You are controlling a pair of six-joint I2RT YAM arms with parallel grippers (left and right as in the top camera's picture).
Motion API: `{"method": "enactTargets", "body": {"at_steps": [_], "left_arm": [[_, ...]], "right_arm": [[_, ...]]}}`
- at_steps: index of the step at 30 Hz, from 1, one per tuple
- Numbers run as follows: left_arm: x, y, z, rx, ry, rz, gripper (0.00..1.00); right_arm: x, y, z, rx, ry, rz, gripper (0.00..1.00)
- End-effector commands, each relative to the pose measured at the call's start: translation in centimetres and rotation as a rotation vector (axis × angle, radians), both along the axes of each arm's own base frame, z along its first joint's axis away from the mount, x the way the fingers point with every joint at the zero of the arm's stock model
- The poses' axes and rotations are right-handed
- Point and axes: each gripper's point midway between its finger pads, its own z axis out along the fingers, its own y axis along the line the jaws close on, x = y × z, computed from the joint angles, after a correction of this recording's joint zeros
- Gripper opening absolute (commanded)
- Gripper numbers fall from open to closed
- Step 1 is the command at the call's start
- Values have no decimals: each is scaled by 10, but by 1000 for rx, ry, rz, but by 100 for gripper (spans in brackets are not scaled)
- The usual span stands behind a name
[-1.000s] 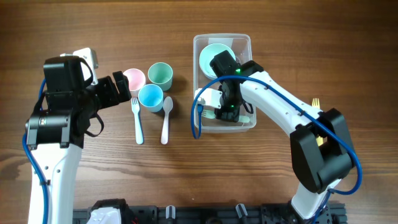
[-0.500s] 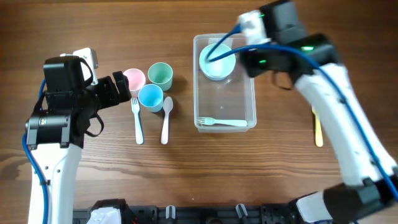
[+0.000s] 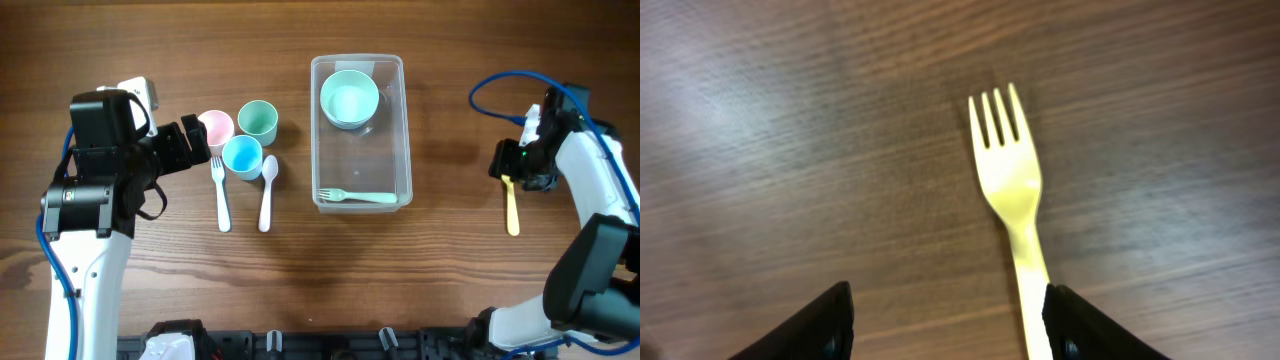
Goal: Pack container
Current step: 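Grasp the yellow fork with the right gripper, then lay the yellow fork in the container beside the blue fork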
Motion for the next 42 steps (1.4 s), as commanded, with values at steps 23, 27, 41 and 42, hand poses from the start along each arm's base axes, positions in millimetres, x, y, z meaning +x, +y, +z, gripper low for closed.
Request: {"method": "enactTargets", "body": {"at_steps": [23, 27, 41, 42], "left_arm": [[3, 3, 6, 16, -16, -2, 100], [3, 3, 6, 16, -16, -2, 100], [3, 3, 6, 16, -16, -2, 100], [3, 3, 6, 16, -16, -2, 100]], "right_arm": [[-19, -29, -53, -24, 148, -192, 4], [7, -24, 5, 2, 22, -185, 4], [-5, 292, 164, -20, -510, 1419, 4], [1, 288, 144, -58, -441, 1427, 4]]}}
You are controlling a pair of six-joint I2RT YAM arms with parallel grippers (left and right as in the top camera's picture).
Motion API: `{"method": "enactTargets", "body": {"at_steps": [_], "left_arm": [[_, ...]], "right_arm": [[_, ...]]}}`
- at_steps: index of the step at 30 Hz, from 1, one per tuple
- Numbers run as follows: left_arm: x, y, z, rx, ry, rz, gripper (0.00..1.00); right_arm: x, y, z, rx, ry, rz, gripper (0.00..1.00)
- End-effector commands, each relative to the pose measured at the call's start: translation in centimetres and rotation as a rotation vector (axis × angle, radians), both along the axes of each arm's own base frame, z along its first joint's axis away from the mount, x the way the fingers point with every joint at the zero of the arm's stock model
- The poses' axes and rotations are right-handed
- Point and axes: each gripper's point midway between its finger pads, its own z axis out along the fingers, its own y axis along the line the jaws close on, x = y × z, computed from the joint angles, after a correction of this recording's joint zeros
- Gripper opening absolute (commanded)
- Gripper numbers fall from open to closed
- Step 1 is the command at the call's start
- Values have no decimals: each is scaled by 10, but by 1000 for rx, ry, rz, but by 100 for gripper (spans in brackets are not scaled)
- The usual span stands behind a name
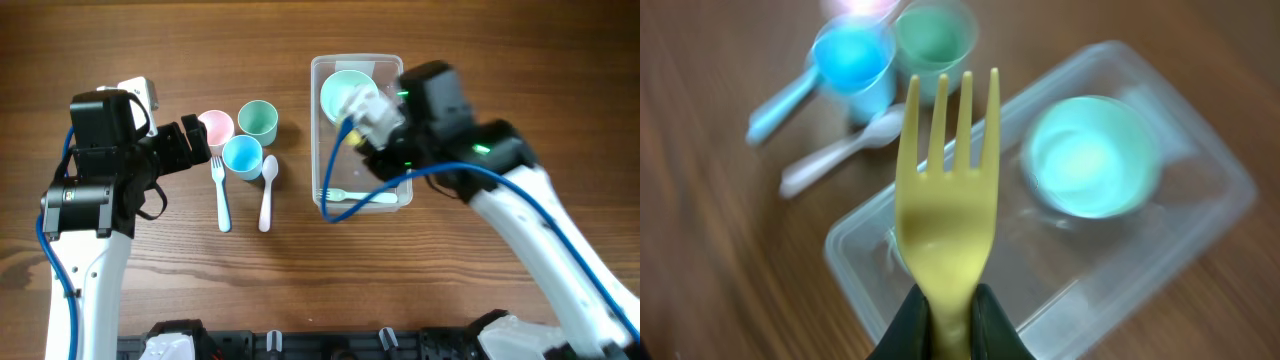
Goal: Pack container
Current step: 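Lay the yellow fork in the container beside the blue fork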
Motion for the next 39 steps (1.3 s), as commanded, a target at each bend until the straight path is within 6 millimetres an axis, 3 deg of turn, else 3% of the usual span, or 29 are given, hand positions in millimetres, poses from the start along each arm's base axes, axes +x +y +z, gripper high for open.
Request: {"method": "enactTargets", "body": {"at_steps": [1, 6, 8, 17, 24, 28, 31, 35, 37, 39], "left_arm": [[3, 3, 6, 16, -17, -2, 100], [3, 3, 6, 16, -17, -2, 100], [3, 3, 6, 16, -17, -2, 100], [3, 3, 6, 16, -17, -2, 100], [3, 3, 6, 16, -16, -2, 100], [3, 3, 6, 16, -17, -2, 100], [3, 3, 6, 16, -17, -2, 100], [3, 3, 6, 16, -17, -2, 100], [3, 3, 6, 16, -17, -2, 100], [3, 3, 6, 16, -16, -2, 100]], "right_arm": [[16, -4, -69, -254, 36, 163, 4], [20, -15, -148, -441, 180, 275, 4], [11, -5, -160, -399, 228, 335, 5], [-1, 2, -164, -421, 185, 580, 14], [-23, 19, -171, -288, 219, 675, 15], [-27, 10, -182, -326, 241, 659, 16], [-18, -2, -185, -403, 235, 598, 27], [12, -1, -165, -421, 200, 379, 36], [34, 6, -128, -360, 144, 203, 35], [59, 10, -74, -221, 91, -23, 41]]}}
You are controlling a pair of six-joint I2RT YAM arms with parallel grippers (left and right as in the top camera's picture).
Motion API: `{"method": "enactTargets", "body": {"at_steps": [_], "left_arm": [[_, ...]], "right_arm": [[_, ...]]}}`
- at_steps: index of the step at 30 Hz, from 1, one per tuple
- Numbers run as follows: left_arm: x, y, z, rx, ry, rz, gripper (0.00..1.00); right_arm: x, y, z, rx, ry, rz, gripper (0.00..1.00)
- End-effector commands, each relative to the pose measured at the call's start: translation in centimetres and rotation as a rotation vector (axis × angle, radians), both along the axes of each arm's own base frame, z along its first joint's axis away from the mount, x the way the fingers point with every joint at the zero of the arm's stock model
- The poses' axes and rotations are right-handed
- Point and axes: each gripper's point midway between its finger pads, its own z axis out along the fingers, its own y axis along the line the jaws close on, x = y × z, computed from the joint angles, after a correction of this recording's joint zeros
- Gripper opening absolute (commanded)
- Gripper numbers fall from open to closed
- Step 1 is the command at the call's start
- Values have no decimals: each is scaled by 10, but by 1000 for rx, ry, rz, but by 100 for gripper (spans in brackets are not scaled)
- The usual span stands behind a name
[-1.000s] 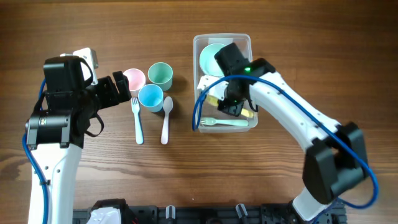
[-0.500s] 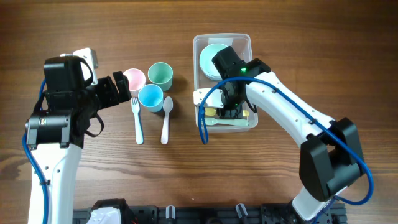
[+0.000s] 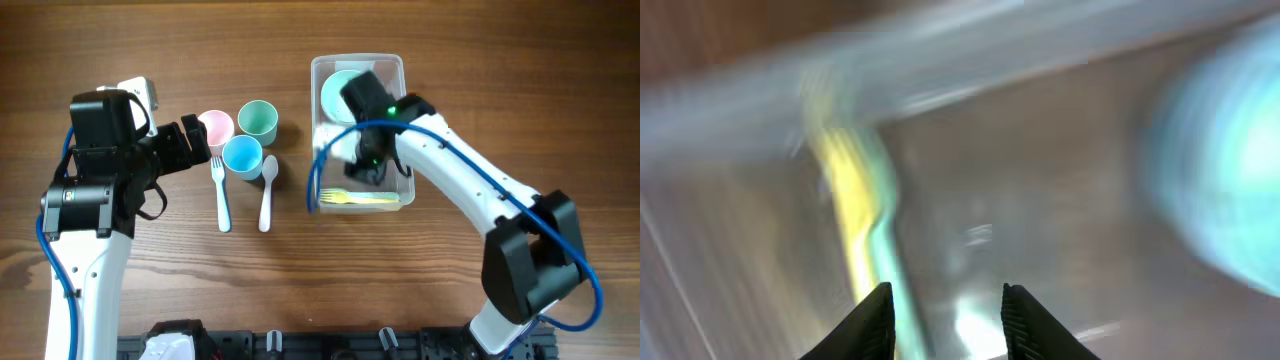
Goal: Pack container
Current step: 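Lay the yellow fork in the container beside the blue fork, then retract the right arm and grasp the blue cup with the left gripper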
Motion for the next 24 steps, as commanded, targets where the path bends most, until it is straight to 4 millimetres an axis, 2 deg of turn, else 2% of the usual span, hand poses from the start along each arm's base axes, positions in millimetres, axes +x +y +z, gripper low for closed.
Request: {"method": "enactTargets", "body": {"at_steps": [1, 2, 3, 4, 5, 6, 7, 9, 10, 11, 12, 14, 16, 19, 22, 24], "left_arm": [[3, 3, 6, 16, -17, -2, 100], [3, 3, 6, 16, -17, -2, 100], [3, 3, 6, 16, -17, -2, 100], [3, 3, 6, 16, -16, -2, 100], [3, 3, 6, 16, -17, -2, 100], [3, 3, 6, 16, -17, -2, 100], [3, 3, 6, 16, -16, -2, 100], [3, 3, 6, 16, -17, -2, 100], [3, 3, 6, 16, -17, -2, 100], [3, 3, 6, 16, -17, -2, 100], [3, 3, 6, 16, -16, -2, 100], [3, 3, 6, 8, -16, 6, 100], [3, -1, 7, -11, -17, -10, 100], [3, -6, 7, -31, -19, -27, 100], [11, -26, 19, -117, -77, -112, 100], [14, -23, 19, -155, -69, -51, 99]], "right_arm": [[43, -3, 104, 226, -150, -448, 47], [52, -15, 135, 303, -176, -581, 55], [57, -29, 156, 354, -199, -669, 59], [61, -55, 180, 418, -227, -796, 63], [64, -81, 194, 469, -237, -927, 67], [64, -117, 204, 511, -238, -1090, 71], [64, -149, 208, 541, -230, -1240, 77], [60, -235, 200, 535, -230, -1533, 90], [57, -257, 196, 520, -232, -1591, 92], [54, -283, 191, 504, -236, -1658, 100], [50, -310, 185, 489, -237, -1732, 100], [43, -332, 179, 477, -225, -1795, 100], [39, -341, 178, 473, -227, -1821, 100], [39, -341, 178, 473, -227, -1823, 100], [39, -341, 178, 474, -229, -1822, 100], [39, -341, 178, 474, -229, -1822, 100]]}}
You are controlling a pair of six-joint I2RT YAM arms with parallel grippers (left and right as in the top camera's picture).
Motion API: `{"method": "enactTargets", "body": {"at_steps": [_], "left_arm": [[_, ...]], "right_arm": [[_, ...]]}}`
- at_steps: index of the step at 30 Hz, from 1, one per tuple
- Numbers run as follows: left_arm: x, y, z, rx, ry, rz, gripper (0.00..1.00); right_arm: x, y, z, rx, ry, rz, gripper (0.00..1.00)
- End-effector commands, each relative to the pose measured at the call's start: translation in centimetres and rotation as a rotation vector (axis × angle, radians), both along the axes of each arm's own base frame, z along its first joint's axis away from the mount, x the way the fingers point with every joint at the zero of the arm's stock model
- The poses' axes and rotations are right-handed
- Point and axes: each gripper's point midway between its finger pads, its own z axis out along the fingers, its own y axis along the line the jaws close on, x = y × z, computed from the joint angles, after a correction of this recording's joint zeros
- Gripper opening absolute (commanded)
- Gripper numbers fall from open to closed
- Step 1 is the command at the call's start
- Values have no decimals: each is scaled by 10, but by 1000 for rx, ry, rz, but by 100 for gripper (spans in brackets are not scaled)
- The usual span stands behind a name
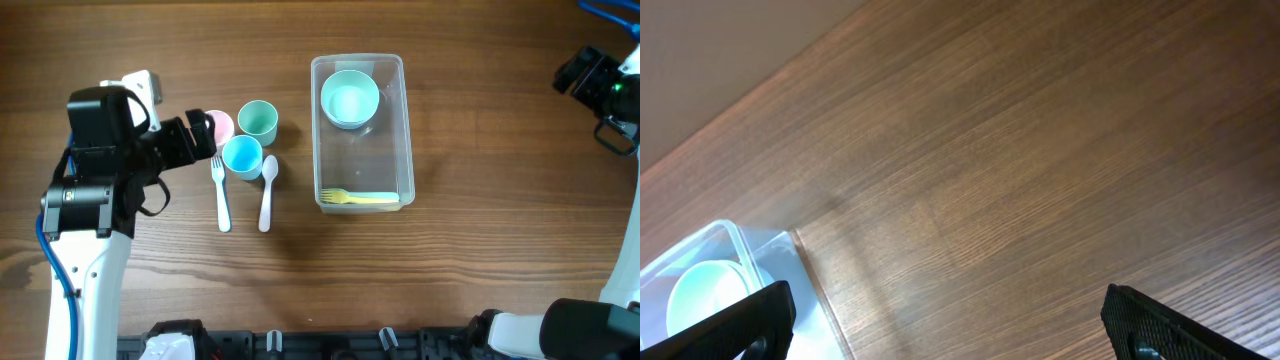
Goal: Pack container
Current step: 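Retract the right arm and grasp the blue cup with the left gripper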
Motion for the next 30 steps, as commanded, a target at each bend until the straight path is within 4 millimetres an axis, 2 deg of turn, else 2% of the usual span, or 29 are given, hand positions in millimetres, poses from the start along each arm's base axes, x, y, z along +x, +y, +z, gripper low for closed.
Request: {"method": "enactTargets", "body": {"at_steps": [1, 3, 5, 6, 7, 8, 9, 13, 14, 16, 19, 22, 23, 27, 29, 30], "left_arm": [[7, -2, -4, -88, 62, 62, 99], [12, -2, -20, -92, 135, 66, 99], [21, -12, -60, -112, 289, 44, 99], [21, -16, -74, -123, 346, 53, 99], [19, -23, -102, -128, 450, 57, 99], [18, -28, -118, -133, 509, 64, 95], [17, -34, -131, -124, 549, 52, 87], [15, -37, -168, -46, 650, 82, 84], [16, -37, -174, -40, 660, 83, 82], [17, -28, -180, 6, 665, 111, 69], [21, -14, -183, 77, 650, 163, 61], [27, -14, -183, 72, 627, 162, 50], [29, -20, -183, 44, 622, 146, 49], [28, -22, -194, 39, 652, 141, 34], [30, -22, -200, 40, 660, 141, 31], [31, -22, -200, 39, 657, 141, 25]], "right_arm": [[2, 0, -4, 18, 6, -11, 100], [2, 0, -4, 18, 7, -12, 100], [2, 0, -4, 18, 6, -12, 100], [2, 0, -4, 18, 7, -12, 100], [2, 0, -4, 18, 6, -11, 100], [2, 0, -4, 18, 7, -12, 100], [2, 0, -4, 18, 7, -12, 100], [2, 0, -4, 18, 7, -11, 100], [2, 0, -4, 18, 6, -12, 100], [2, 0, -4, 18, 7, -12, 100], [2, 0, -4, 18, 7, -12, 100], [2, 0, -4, 18, 7, -12, 100], [2, 0, -4, 18, 6, -12, 100], [2, 0, -4, 18, 7, -12, 100], [2, 0, -4, 18, 7, -11, 100], [2, 0, -4, 18, 7, -12, 100]]}}
